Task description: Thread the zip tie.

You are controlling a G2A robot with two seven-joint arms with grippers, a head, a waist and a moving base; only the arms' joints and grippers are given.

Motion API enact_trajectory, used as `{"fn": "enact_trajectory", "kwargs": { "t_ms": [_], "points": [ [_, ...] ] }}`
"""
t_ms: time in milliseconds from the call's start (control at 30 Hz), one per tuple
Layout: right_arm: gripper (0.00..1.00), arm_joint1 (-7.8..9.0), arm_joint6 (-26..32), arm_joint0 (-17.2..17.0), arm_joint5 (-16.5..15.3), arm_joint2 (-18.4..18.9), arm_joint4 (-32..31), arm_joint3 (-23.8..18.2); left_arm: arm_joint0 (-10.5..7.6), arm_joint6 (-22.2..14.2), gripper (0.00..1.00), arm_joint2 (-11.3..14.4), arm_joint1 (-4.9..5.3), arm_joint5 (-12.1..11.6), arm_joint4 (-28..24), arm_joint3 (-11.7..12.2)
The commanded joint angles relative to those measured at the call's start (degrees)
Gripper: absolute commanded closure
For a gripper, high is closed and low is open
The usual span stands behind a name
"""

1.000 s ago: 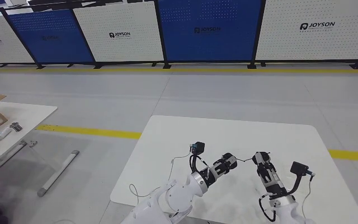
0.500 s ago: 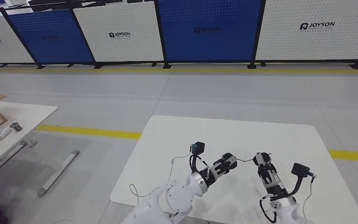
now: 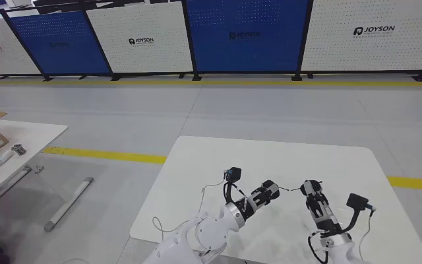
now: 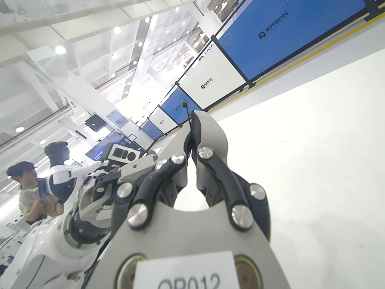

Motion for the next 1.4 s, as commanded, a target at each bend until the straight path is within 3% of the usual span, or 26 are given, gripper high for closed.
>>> {"fn": "enact_trajectory", "kwargs": {
  "t_ms": [0,1367],
  "points": [
    [1.0,-0.05,0.22,0.16,0.31,-0.22,-0.2,0.06,0.0,0.0,1.0,0.0,0.0,0.0,0.0,0.0],
    [1.0,-0.6,-0.66,-1.14,2.03,-0.15,-2.03,-1.57,0.0,0.0,1.0,0.0,0.0,0.0,0.0,0.0]
  ]
}}
